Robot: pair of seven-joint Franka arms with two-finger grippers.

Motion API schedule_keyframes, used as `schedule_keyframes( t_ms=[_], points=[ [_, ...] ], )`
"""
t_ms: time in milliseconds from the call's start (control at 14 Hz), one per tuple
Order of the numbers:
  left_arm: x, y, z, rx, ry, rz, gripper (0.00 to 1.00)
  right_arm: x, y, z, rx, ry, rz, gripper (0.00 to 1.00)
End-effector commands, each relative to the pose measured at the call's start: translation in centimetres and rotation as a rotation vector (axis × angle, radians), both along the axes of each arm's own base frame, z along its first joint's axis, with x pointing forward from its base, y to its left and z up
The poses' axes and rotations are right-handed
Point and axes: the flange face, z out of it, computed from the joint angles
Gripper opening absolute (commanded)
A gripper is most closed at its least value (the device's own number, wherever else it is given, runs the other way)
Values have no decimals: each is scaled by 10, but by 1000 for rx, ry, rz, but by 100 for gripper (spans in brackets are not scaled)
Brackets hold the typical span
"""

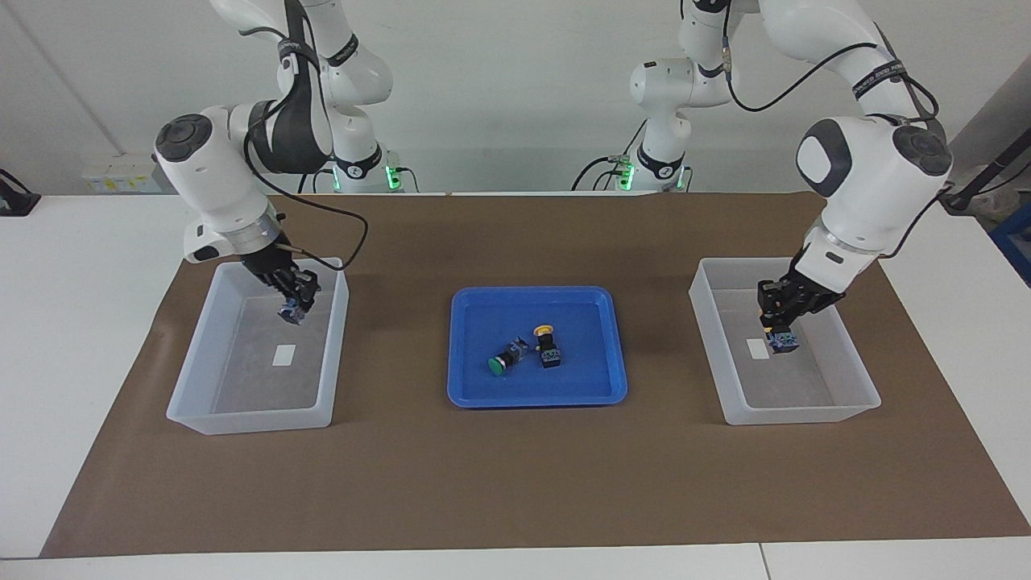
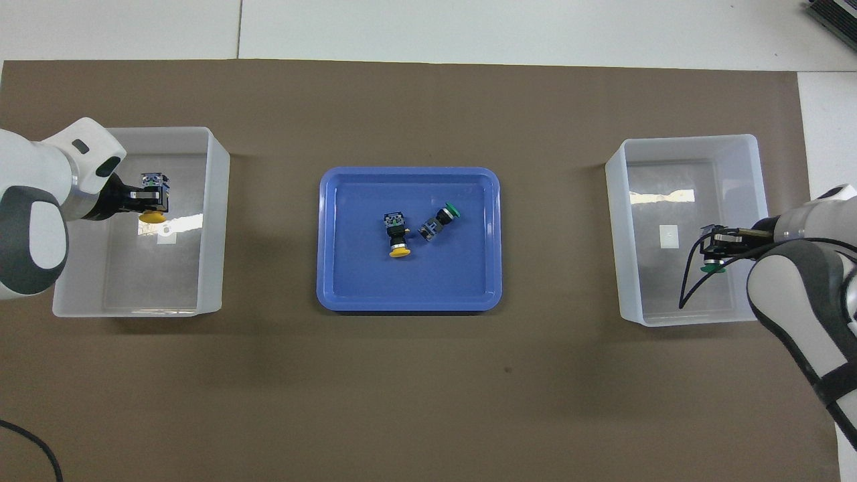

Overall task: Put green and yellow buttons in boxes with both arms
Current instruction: 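Drop the yellow button in the near box while the right gripper drops green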

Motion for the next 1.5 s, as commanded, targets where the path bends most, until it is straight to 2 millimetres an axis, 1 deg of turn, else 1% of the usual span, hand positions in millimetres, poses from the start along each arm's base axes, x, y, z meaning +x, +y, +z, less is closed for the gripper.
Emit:
schedule_keyframes(
  t_ms=[0,71,143,214,286,357,429,500,571,643,714,786,929,1000,1071,1143,1214,1286,1357,1429],
  points=[
    [-18,3,-19,-6,-30,10,0,7,-8,-28,-8,-8,77,0],
    [-18,2,-30,-4,-36,11,0,7,-13,-33,-9,-7,75,0],
    [-17,-1,-37,-3,-45,10,0,7,-14,-36,-8,-2,72,0],
    [-16,-1,-41,-3,-47,12,0,6,-15,-39,-6,4,69,0],
    [-16,-1,-47,-2,-39,12,0,6,-14,-41,-5,10,66,12],
    [-15,1,-49,-2,-38,13,2,5,-13,-41,-3,16,65,40],
    [-15,1,-48,-1,-36,10,22,4,-13,-42,-1,21,53,59],
    [-14,-1,-48,-2,-35,8,38,4,-13,-42,0,24,47,62],
    [-13,-1,-46,-1,-33,4,49,4,-13,-42,1,27,47,64],
    [-13,-1,-44,-1,-32,3,58,4,-13,-40,3,30,48,70],
    [-11,0,-43,0,-30,3,65,4,-12,-34,3,30,50,79],
    [-8,0,-38,3,-27,-3,67,6,-8,-23,7,36,54,83],
    [4,0,-15,1,-6,-9,67,14,-1,9,18,56,17,85],
    [12,-5,5,-3,12,-19,67,19,4,23,21,61,-1,86],
    [20,-9,29,-6,21,-26,67,24,13,40,20,50,-23,87],
    [28,-13,41,-9,38,-30,66,27,29,47,20,48,-40,88],
    [34,-16,56,-13,37,-33,66,29,45,56,20,39,-75,90],
    [37,-28,67,-18,40,-36,65,30,63,61,20,39,-111,91],
    [38,-44,72,-22,44,-24,65,32,79,64,21,36,-149,94],
    [37,-59,74,-28,50,8,65,32,91,65,22,44,-192,100]
  ],
)
